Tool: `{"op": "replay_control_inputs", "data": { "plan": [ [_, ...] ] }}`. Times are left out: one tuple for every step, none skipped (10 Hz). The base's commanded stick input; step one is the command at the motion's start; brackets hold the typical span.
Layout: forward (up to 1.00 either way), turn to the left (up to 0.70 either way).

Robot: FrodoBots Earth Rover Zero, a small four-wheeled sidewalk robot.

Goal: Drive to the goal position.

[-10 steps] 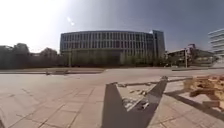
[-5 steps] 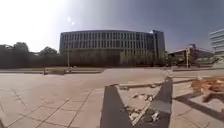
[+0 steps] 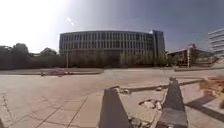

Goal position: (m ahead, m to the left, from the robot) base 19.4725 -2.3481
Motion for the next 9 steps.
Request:
{"op": "replay_control_inputs", "data": {
  "plan": [
    [0.7,0.0],
    [0.7,0.0],
    [0.7,0.0],
    [0.7,-0.01],
    [0.7,-0.02],
    [0.7,0.0],
    [0.7,0.0],
    [0.7,0.0],
    [0.7,0.0]
  ]
}}
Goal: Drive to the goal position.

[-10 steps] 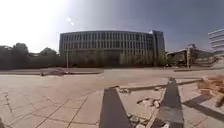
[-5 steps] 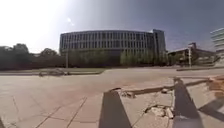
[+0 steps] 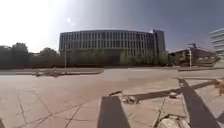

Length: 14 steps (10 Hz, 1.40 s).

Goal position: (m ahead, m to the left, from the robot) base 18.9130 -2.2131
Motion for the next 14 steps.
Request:
{"op": "replay_control_inputs", "data": {
  "plan": [
    [0.7,0.0],
    [0.7,0.0],
    [0.7,0.0],
    [0.7,0.0],
    [0.7,0.0],
    [0.7,-0.01],
    [0.7,-0.02],
    [0.7,-0.02],
    [0.7,-0.03],
    [0.7,-0.1],
    [0.7,-0.12],
    [0.7,-0.04],
    [0.7,0.0],
    [0.7,0.0]
  ]
}}
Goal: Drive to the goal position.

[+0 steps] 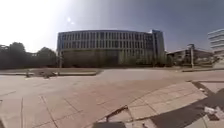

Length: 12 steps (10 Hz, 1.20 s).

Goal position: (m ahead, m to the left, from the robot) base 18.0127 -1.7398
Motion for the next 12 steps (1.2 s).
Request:
{"op": "replay_control_inputs", "data": {
  "plan": [
    [0.7,0.0],
    [0.7,0.0],
    [0.7,0.0],
    [0.7,0.0],
    [0.7,0.0],
    [0.7,0.0],
    [0.7,0.0],
    [0.7,0.0],
    [0.7,0.0],
    [0.7,0.0],
    [0.7,0.0],
    [0.7,0.0]
  ]
}}
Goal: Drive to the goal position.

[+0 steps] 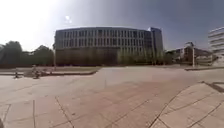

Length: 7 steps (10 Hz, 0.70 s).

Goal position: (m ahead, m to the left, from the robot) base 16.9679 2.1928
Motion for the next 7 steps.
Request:
{"op": "replay_control_inputs", "data": {
  "plan": [
    [0.7,0.0],
    [0.7,0.0],
    [0.7,0.0],
    [0.7,0.0],
    [0.7,0.0],
    [0.7,0.0],
    [0.7,0.0]
  ]
}}
